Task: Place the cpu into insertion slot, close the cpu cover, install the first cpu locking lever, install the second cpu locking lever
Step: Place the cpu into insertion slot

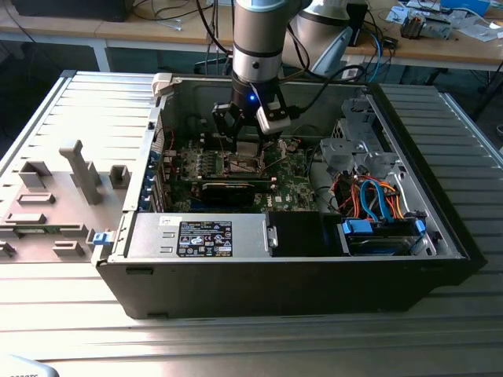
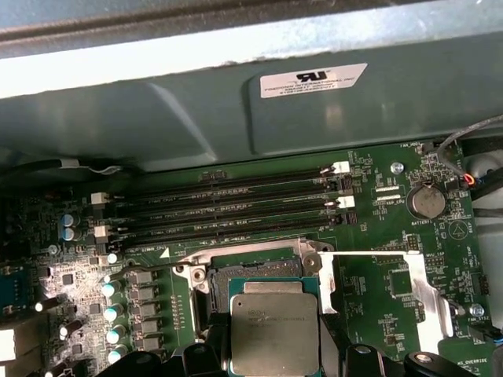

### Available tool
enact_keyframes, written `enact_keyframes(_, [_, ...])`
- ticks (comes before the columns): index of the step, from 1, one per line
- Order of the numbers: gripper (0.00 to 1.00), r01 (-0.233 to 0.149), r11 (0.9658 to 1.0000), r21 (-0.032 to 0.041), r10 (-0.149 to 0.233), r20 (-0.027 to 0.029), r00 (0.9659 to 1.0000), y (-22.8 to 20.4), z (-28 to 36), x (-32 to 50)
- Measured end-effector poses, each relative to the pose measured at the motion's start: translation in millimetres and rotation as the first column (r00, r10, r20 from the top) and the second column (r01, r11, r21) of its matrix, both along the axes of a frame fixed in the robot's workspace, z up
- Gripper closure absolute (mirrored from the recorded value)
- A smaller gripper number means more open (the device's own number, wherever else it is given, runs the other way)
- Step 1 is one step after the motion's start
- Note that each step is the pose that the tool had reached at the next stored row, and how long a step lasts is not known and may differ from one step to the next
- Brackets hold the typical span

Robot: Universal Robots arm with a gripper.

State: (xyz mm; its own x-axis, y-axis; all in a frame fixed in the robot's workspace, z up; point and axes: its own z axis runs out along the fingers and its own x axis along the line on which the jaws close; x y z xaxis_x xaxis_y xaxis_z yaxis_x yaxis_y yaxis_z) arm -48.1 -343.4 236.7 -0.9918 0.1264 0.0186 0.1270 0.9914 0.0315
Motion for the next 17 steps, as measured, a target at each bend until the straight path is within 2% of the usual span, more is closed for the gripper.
enact_keyframes(17, [0.46, 0.015, 0.9999, 0.0, -0.015, 0.0, 0.9999, 0.0, -2.4, 0.0])
